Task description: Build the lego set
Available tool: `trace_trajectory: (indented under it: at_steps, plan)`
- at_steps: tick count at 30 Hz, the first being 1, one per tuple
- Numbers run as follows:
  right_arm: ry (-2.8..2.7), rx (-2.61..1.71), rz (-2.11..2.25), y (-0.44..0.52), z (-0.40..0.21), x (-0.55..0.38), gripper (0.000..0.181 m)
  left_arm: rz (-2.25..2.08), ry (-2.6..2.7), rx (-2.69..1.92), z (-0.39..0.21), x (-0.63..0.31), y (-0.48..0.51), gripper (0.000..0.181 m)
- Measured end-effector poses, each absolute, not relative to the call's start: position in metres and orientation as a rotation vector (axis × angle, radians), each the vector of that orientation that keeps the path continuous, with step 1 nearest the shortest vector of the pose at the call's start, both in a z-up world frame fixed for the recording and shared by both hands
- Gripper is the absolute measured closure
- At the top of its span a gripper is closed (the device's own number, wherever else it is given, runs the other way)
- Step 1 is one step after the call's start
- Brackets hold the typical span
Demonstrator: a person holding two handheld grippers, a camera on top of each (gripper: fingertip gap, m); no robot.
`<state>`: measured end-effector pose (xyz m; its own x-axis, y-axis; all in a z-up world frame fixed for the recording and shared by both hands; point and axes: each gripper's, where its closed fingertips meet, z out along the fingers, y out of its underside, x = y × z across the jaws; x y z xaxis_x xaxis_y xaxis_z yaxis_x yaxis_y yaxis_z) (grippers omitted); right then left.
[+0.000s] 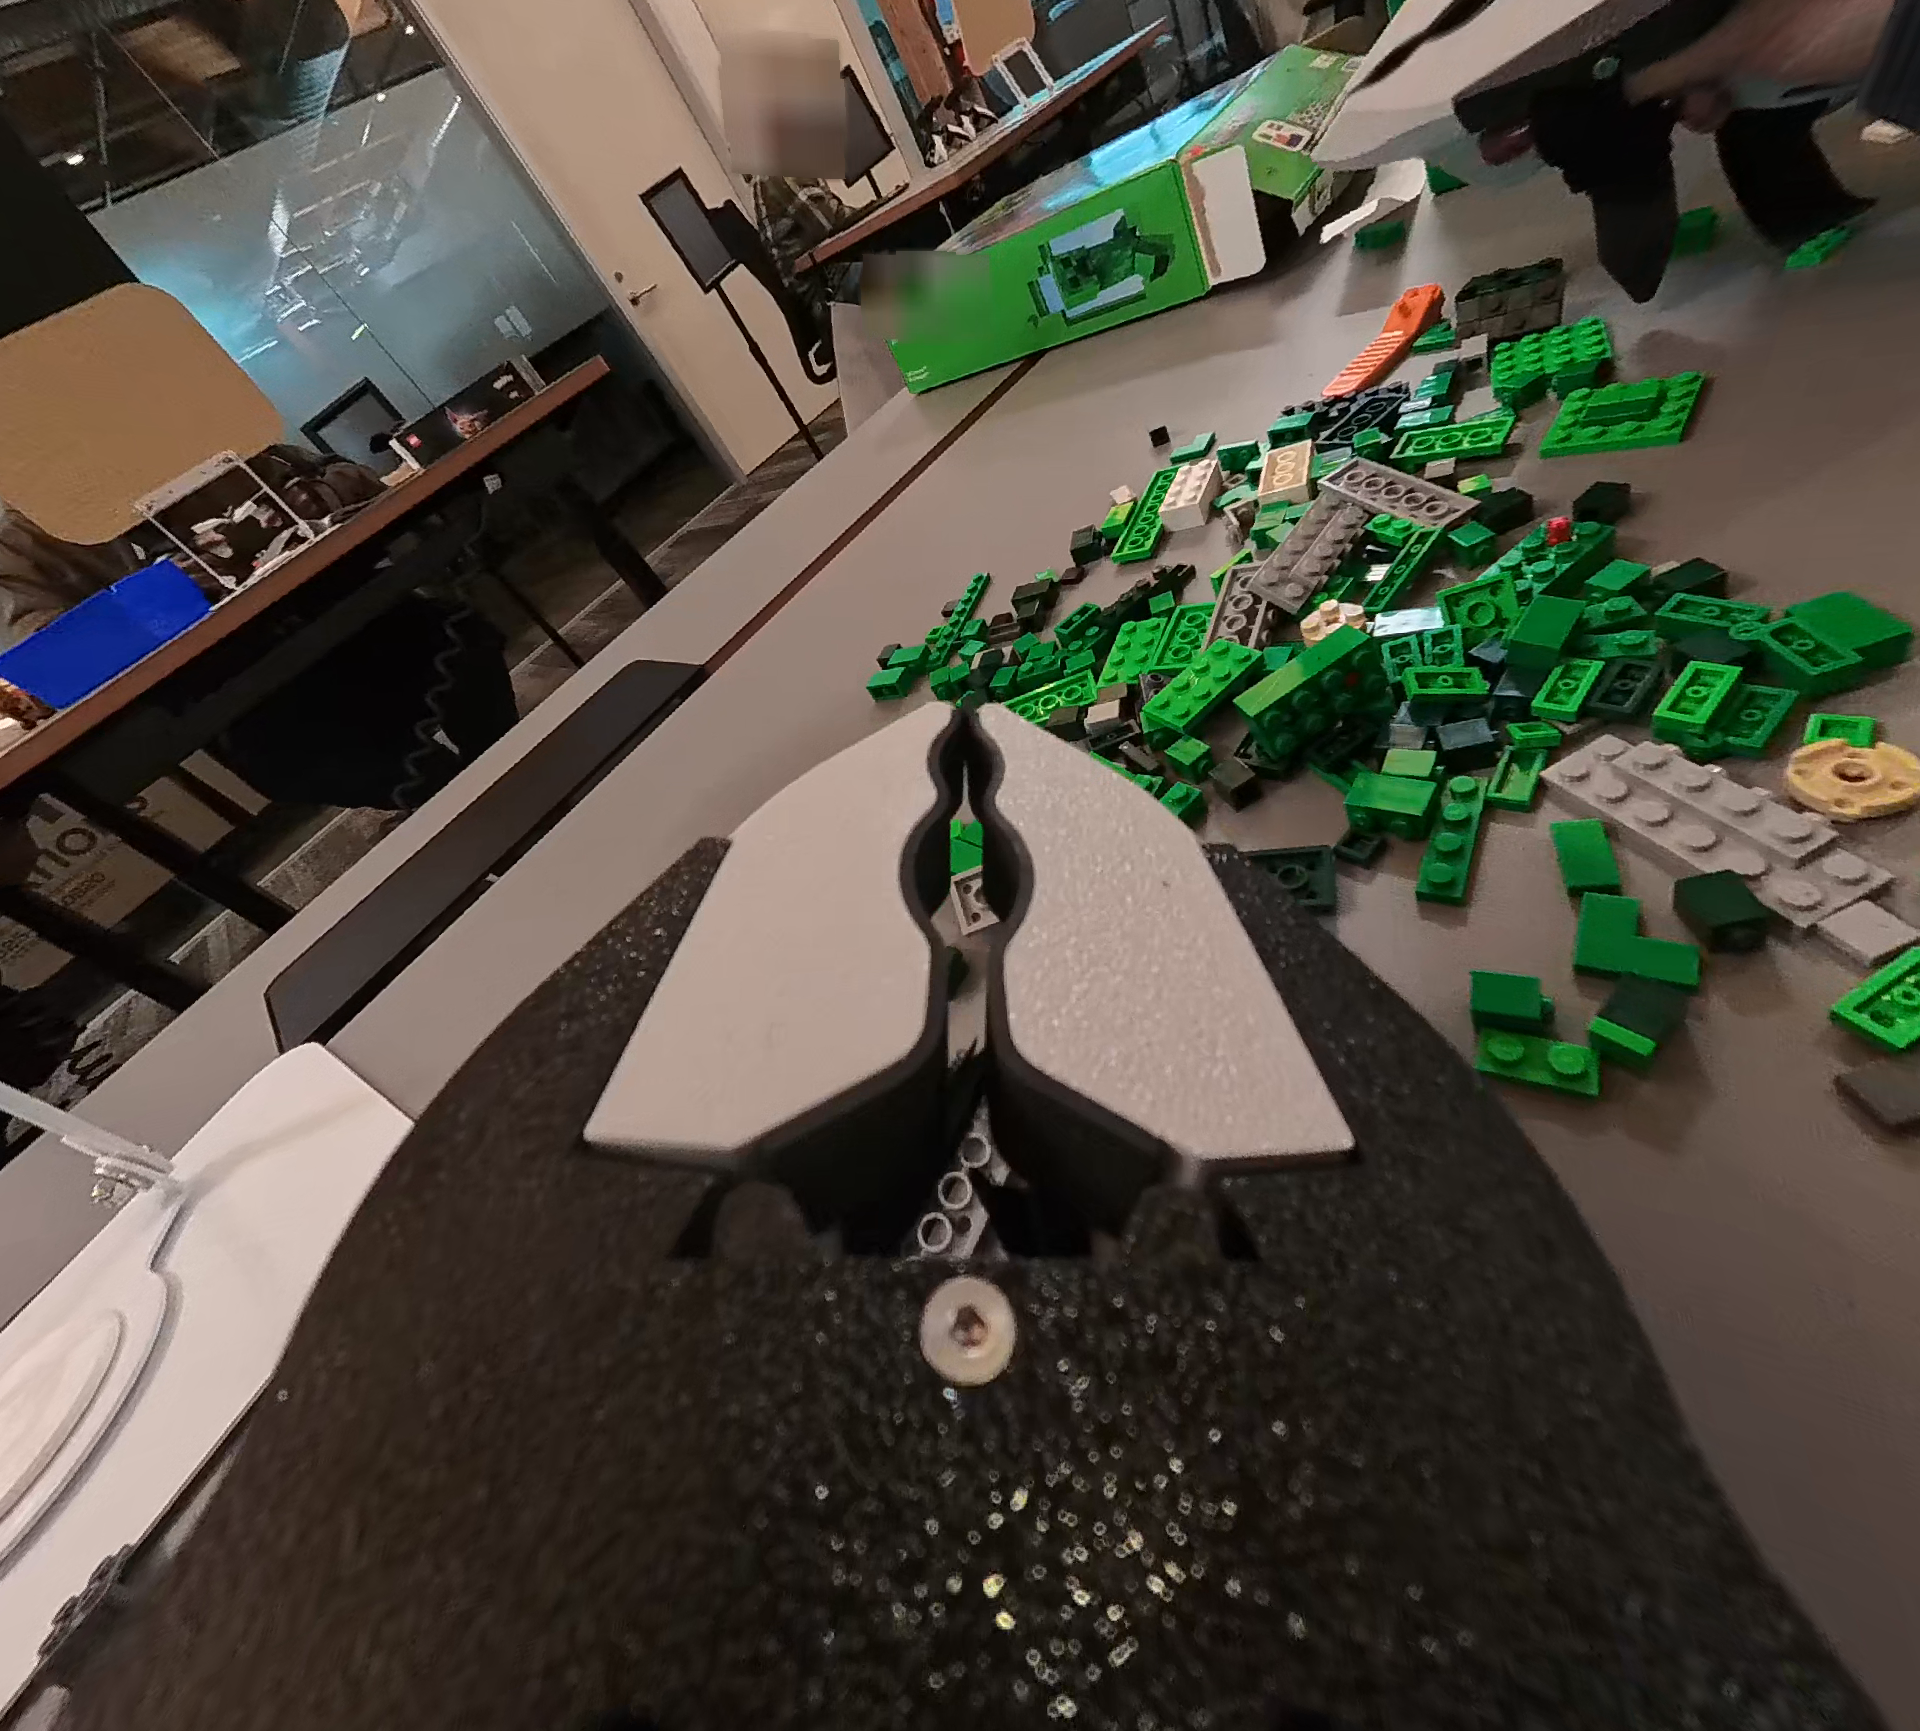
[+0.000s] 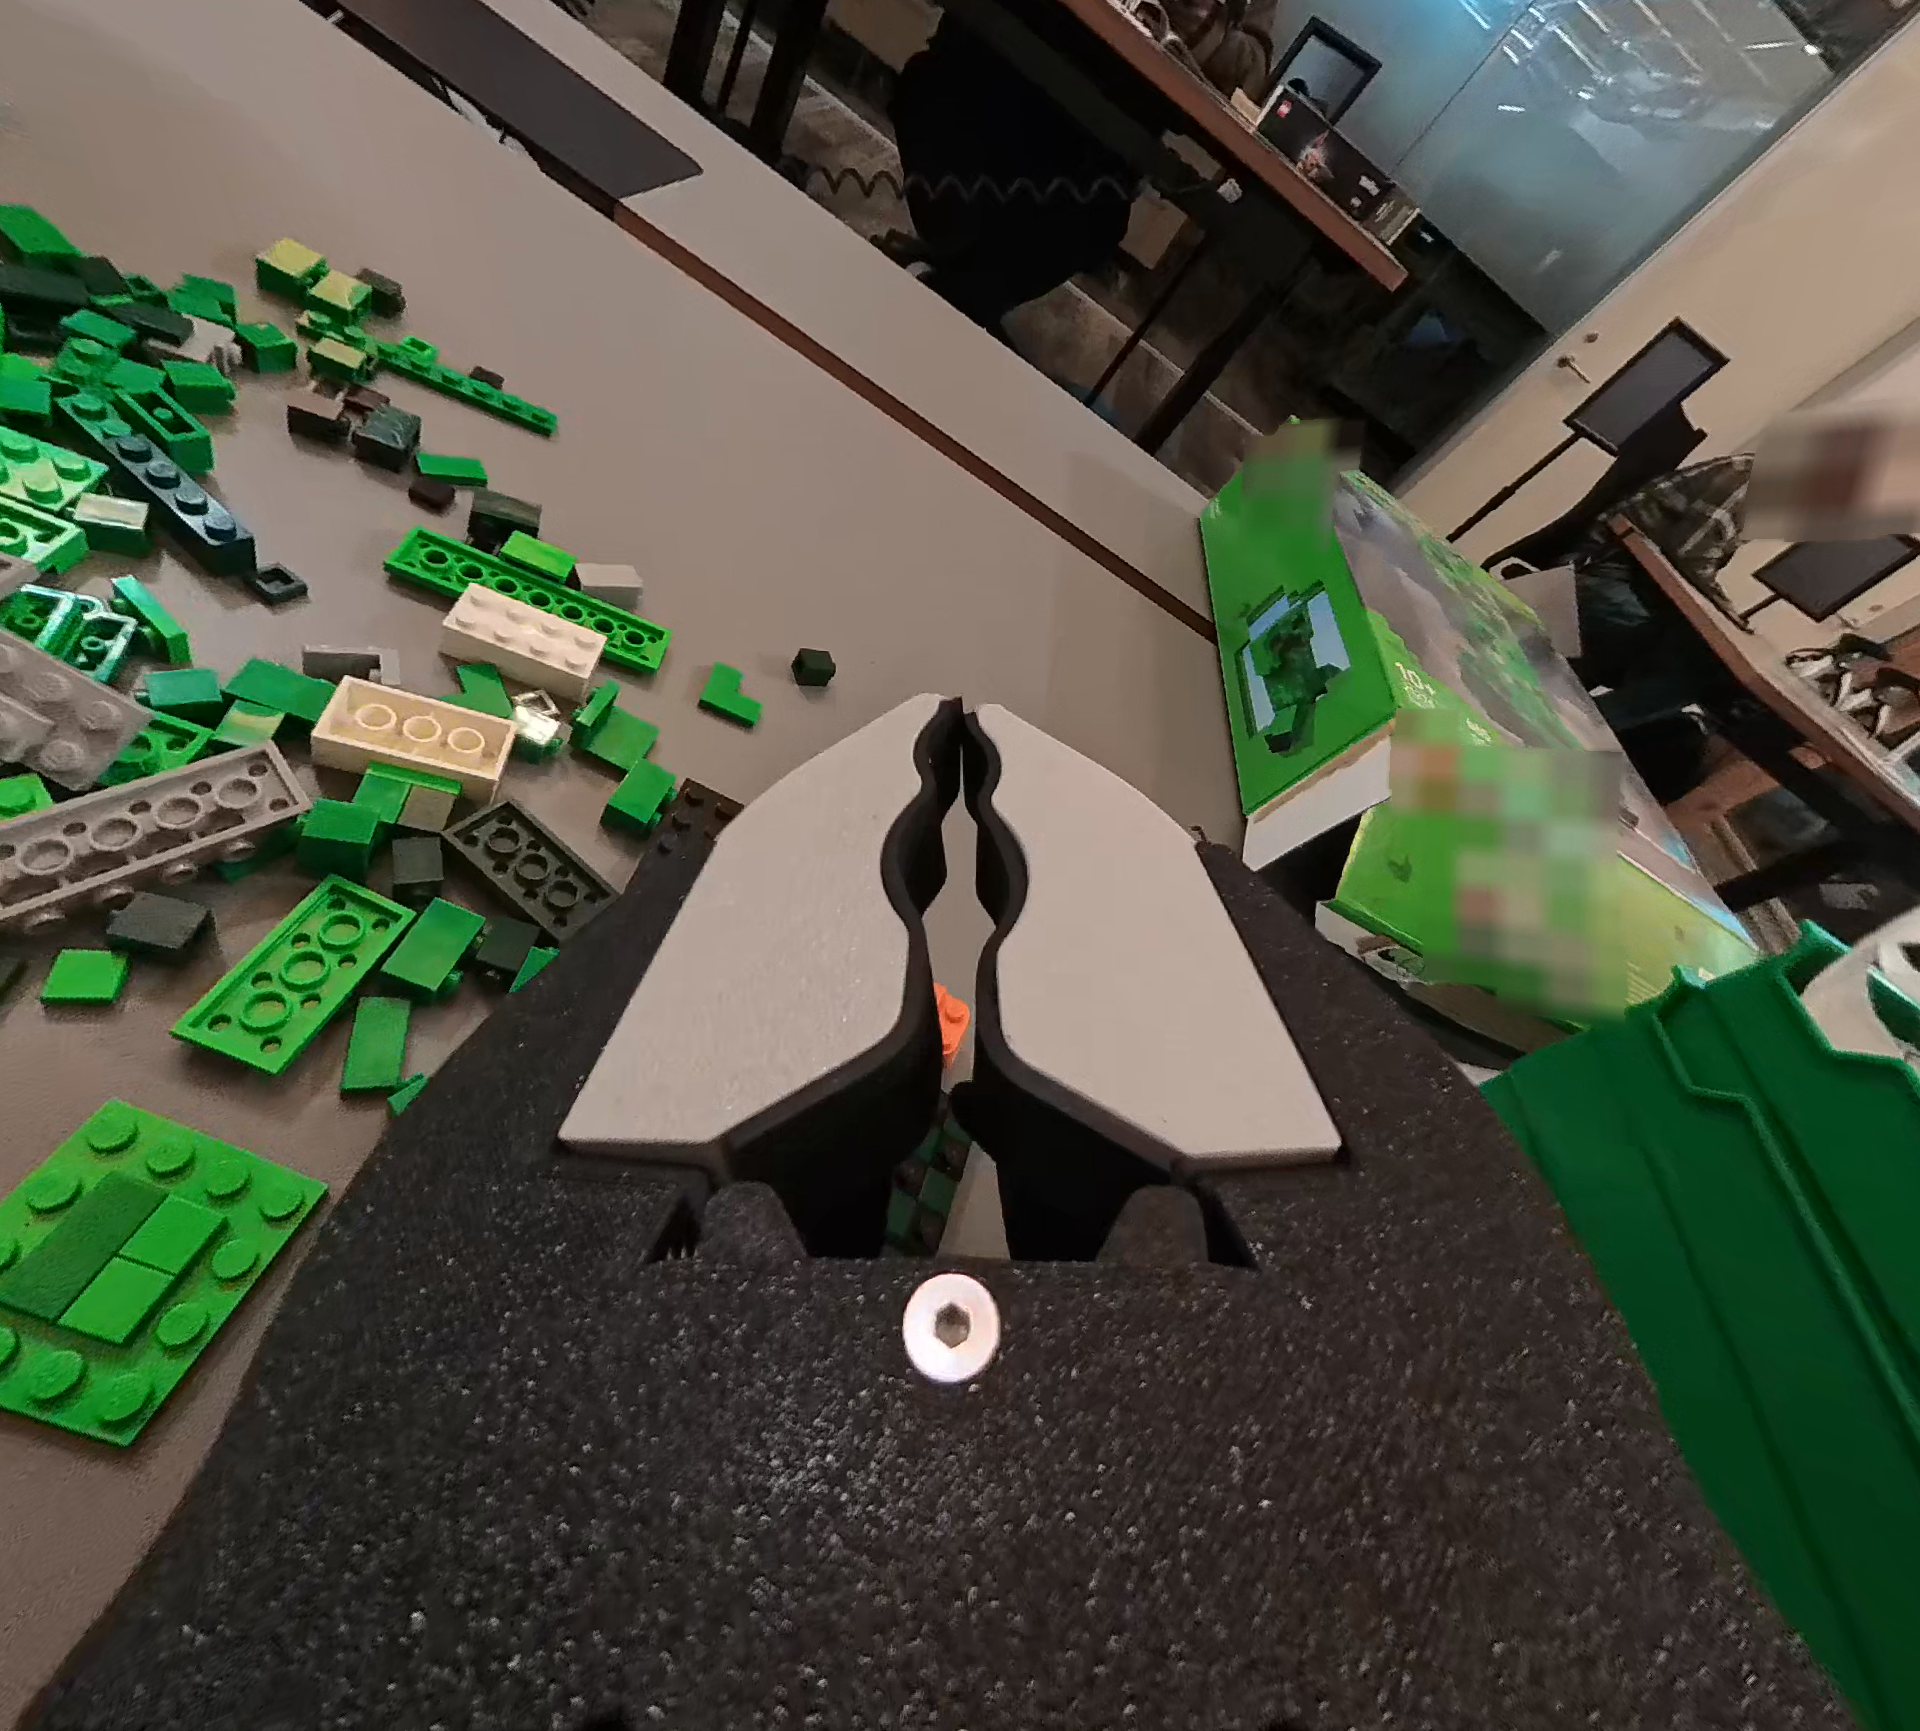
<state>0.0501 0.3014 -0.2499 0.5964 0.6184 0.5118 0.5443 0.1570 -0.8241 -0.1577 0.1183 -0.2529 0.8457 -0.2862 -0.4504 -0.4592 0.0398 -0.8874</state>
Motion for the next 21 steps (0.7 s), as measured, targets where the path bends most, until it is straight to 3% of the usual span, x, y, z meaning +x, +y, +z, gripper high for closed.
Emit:
trace_trajectory:
  at_steps: [21]
  plan:
    - [-1.036, -1.481, 0.097, 0.2968, -0.2477, 0.0442, 0.181, 0.151, 0.624, -1.572, -0.2559, -0.1563, 0.1195, 0.181]
